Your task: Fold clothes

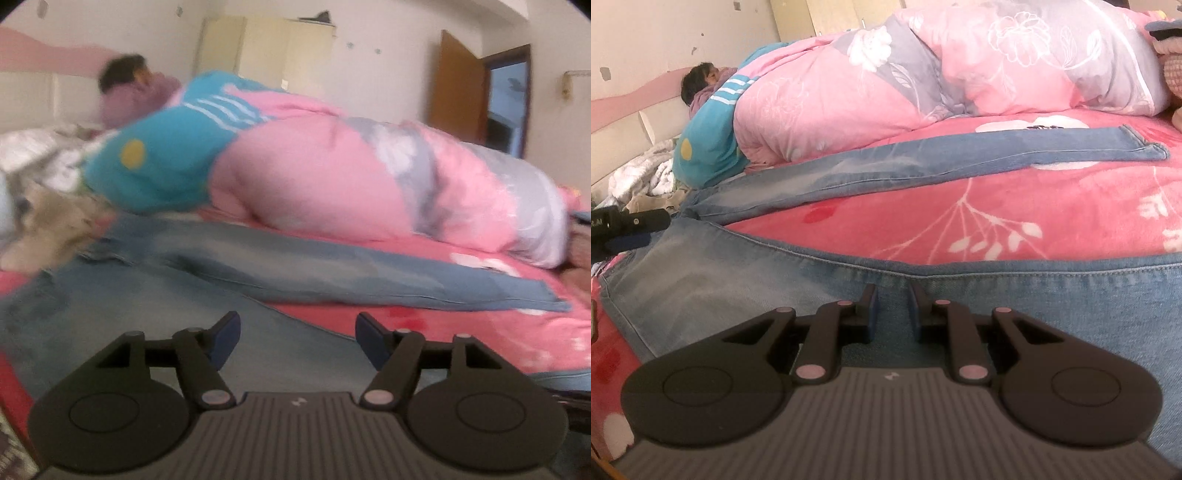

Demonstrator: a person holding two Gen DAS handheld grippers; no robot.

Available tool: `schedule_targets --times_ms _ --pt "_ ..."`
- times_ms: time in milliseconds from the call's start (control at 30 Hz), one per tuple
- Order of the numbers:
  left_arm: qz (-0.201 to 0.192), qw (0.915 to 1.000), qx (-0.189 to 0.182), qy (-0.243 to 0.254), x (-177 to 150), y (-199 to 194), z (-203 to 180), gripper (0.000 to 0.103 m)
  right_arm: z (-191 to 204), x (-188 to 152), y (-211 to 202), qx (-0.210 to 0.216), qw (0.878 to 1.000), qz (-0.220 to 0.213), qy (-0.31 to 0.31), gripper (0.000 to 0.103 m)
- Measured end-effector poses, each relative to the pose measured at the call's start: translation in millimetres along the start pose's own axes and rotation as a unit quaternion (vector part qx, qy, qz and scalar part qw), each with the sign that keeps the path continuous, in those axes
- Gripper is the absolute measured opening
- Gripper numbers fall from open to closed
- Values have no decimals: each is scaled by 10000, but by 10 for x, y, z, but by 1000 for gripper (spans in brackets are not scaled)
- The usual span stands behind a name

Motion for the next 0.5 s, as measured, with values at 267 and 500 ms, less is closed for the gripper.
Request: schedule_targets --times_ms 267,500 --pt "402 9963 755 -40 -147 291 371 9 -51 -5 -3 120 9998 -44 156 17" --pt "714 9946 575 482 -469 69 264 5 -103 -13 -20 287 9988 -90 382 18"
Point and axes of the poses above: each gripper's, at about its wrist camera, not at the fingertips, and y roughly the way its jaws point, z to its left, x to its top, the point moved 3 cm from there along y, roughly the way its jaws point, and after that the axes turned 3 degrees about -z, right-handed, at the moved point
